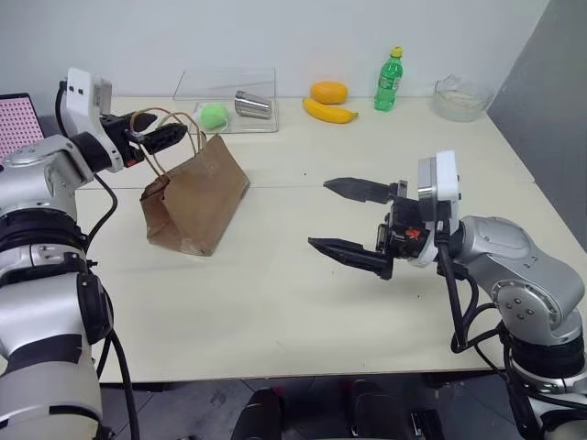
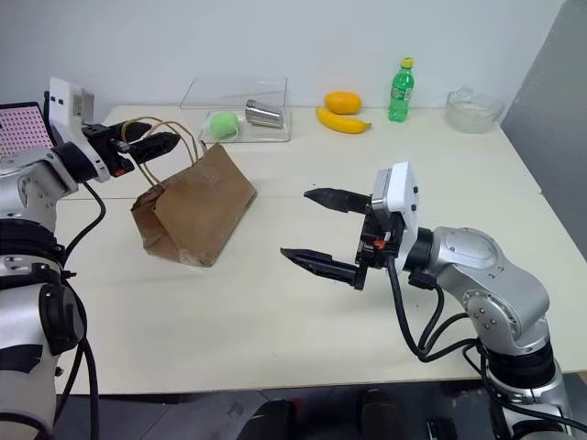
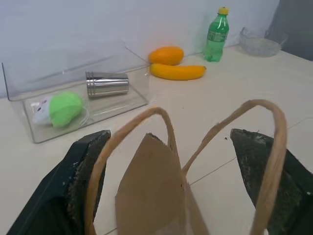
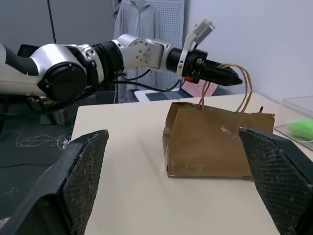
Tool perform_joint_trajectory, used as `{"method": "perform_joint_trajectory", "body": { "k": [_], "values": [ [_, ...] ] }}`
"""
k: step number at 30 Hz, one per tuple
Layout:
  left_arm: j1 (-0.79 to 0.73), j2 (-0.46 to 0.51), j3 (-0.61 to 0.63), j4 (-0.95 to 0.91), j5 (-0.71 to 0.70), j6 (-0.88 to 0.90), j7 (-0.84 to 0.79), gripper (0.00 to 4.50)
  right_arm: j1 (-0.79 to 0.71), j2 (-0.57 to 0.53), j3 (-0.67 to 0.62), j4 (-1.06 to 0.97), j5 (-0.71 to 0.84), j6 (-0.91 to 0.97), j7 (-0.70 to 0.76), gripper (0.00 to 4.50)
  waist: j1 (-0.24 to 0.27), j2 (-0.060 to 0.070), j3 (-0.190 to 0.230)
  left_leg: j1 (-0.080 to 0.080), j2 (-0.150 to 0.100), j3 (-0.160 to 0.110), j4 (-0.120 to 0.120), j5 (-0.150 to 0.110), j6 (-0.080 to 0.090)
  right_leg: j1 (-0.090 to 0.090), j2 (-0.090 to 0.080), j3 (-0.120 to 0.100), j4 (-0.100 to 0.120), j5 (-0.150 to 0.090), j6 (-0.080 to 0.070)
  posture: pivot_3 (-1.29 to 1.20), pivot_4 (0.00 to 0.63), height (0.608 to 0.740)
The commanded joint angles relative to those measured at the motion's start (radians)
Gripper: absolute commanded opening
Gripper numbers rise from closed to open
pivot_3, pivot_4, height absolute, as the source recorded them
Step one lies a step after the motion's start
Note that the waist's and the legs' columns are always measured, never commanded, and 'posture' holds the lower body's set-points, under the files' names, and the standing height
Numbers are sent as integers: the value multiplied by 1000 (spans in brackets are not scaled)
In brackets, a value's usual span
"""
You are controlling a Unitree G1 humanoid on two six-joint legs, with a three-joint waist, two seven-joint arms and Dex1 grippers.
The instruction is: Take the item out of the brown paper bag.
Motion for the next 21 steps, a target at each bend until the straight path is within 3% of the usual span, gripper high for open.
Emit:
{"method": "perform_joint_trajectory", "body": {
  "k": [1, 12, 21],
  "values": [
    [-54, 25, 1, 22, 21, -45, -29, 3567, 3, -9, -4, -23, -6, -17, 6, 4500, -1, 0, 0, 0, 0, 0, 0, 0, 0, 0, 0, 0, 0, 0, 0, 0, 150, 740],
    [-124, 36, -78, 159, 144, -145, -106, 25, 10, -17, -5, -26, -20, -18, 7, 4500, -5, 0, 0, -2, 0, 0, 0, 0, 0, -3, 0, 0, 2, 0, 0, 0, 150, 740],
    [-244, 25, -99, 230, 207, -275, -132, 25, 25, -24, -17, -42, -17, -11, -10, 4500, -5, -1, 1, -4, 0, 0, 1, 0, 0, -5, 0, 0, 3, 0, 0, 0, 150, 740]
  ]
}}
